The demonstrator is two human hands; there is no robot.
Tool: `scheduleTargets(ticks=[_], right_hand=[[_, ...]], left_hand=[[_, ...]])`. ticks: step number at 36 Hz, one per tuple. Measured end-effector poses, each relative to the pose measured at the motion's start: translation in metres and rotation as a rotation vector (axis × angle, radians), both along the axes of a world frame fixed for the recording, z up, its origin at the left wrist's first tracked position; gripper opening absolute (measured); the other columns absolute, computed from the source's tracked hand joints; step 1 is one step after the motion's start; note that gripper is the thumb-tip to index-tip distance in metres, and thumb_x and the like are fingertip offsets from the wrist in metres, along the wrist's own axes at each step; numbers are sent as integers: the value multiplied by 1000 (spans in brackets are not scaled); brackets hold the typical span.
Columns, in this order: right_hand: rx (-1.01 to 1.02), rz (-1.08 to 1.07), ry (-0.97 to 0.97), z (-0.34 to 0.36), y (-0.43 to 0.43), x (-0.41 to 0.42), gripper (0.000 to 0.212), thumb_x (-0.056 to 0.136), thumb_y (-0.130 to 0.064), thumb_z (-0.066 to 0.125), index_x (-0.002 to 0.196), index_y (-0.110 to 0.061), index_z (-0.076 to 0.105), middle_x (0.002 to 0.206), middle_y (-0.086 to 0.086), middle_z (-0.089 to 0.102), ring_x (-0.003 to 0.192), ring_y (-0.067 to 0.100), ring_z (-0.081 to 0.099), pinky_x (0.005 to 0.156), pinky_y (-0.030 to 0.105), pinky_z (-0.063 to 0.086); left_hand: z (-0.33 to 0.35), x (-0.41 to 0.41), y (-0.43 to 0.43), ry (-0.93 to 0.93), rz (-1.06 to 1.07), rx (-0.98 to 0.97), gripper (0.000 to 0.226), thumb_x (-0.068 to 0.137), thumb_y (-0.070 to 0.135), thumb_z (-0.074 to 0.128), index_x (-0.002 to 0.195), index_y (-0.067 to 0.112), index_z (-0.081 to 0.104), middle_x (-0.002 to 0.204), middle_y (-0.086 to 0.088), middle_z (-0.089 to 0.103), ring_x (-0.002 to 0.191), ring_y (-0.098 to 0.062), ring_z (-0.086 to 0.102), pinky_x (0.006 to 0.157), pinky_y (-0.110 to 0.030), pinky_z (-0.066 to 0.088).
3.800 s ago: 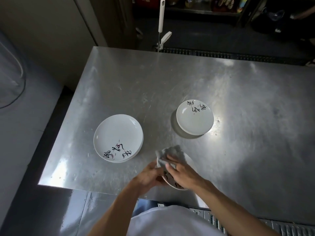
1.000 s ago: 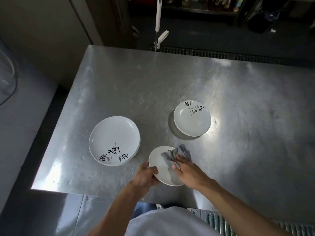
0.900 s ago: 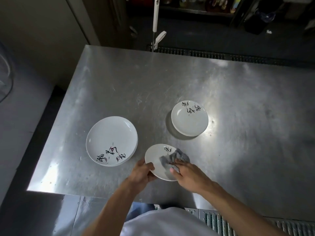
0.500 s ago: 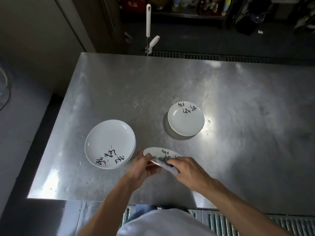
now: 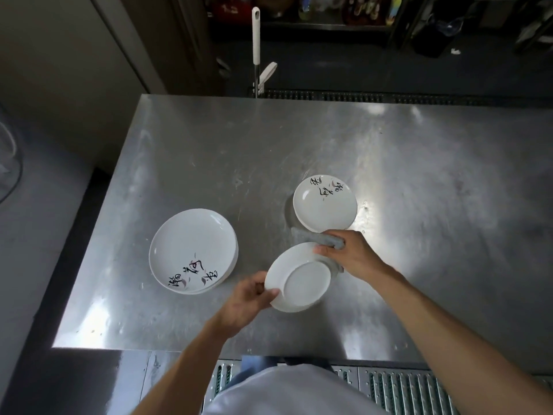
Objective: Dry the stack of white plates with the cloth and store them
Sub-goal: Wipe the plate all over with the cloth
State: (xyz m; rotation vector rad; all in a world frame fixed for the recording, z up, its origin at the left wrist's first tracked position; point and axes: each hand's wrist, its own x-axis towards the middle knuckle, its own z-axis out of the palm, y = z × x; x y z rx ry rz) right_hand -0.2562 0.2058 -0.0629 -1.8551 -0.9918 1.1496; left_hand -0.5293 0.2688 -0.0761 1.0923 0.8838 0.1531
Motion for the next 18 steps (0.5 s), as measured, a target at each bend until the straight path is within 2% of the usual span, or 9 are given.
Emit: scheduleTargets(ticks=[2, 4, 6, 8, 10, 13, 16, 18], right_hand=[[-2, -48, -105, -10, -7, -9, 9, 92, -22, 68, 98, -26, 73, 69, -22, 66, 59, -8, 57, 56, 8, 40], [-26, -62, -168, -18, -17, -21, 20, 96, -27, 65, 113, -37, 69, 87, -20, 73, 77, -6, 65, 68, 13, 49], [-50, -50, -228, -25, -27, -35, 29, 97, -32, 62, 121, -48, 59, 102, -13, 74, 90, 5, 69, 75, 15, 50], [-60, -36, -285, -33, -37, -47, 37, 98, -34, 60, 133, -46, 54, 121, -11, 70, 104, 12, 67, 82, 12, 46], [-91, 22, -289, -41, -45, -58, 46, 101, -35, 56, 145, -42, 46, 148, -11, 52, 124, 15, 58, 100, 21, 46], [-112, 140, -363, -51, -52, -73, 51, 103, -32, 52, 153, -34, 39, 162, -6, 32, 142, 22, 42, 115, 37, 38], [-55, 249, -384, -57, -58, -86, 50, 105, -34, 49, 153, -24, 41, 164, -2, 26, 152, 9, 16, 125, 30, 17], [-25, 355, -400, -59, -66, -93, 52, 106, -40, 45, 154, -23, 38, 165, -4, 23, 151, 4, 8, 125, 24, 7]], left_hand=[[-5, -1, -8, 1, 12, -61, 31, 99, 2, 60, 130, 1, 60, 112, -21, 69, 105, -22, 66, 89, -38, 59], [-9, -1, -16, 4, 47, -118, 34, 98, 8, 65, 132, 6, 60, 119, -25, 68, 104, -23, 69, 84, -39, 60], [-13, -1, -22, 15, 76, -174, 42, 92, 18, 73, 132, 11, 61, 121, -22, 69, 104, -27, 70, 87, -49, 61], [-16, -1, -28, 29, 101, -238, 51, 84, 25, 74, 131, 12, 60, 120, -20, 70, 102, -31, 69, 97, -60, 52], [-20, 1, -33, 34, 129, -300, 53, 81, 26, 75, 131, 12, 60, 118, -18, 70, 101, -33, 68, 103, -62, 47], [-27, 4, -36, 32, 180, -378, 53, 82, 21, 78, 131, 12, 60, 118, -17, 71, 100, -32, 69, 103, -60, 48], [-33, 7, -37, 12, 237, -440, 39, 92, 12, 70, 131, 11, 61, 123, -21, 70, 104, -35, 68, 102, -56, 50], [-37, 7, -35, -5, 281, -470, 32, 97, 7, 62, 129, 9, 62, 123, -24, 69, 105, -36, 68, 96, -51, 55]])
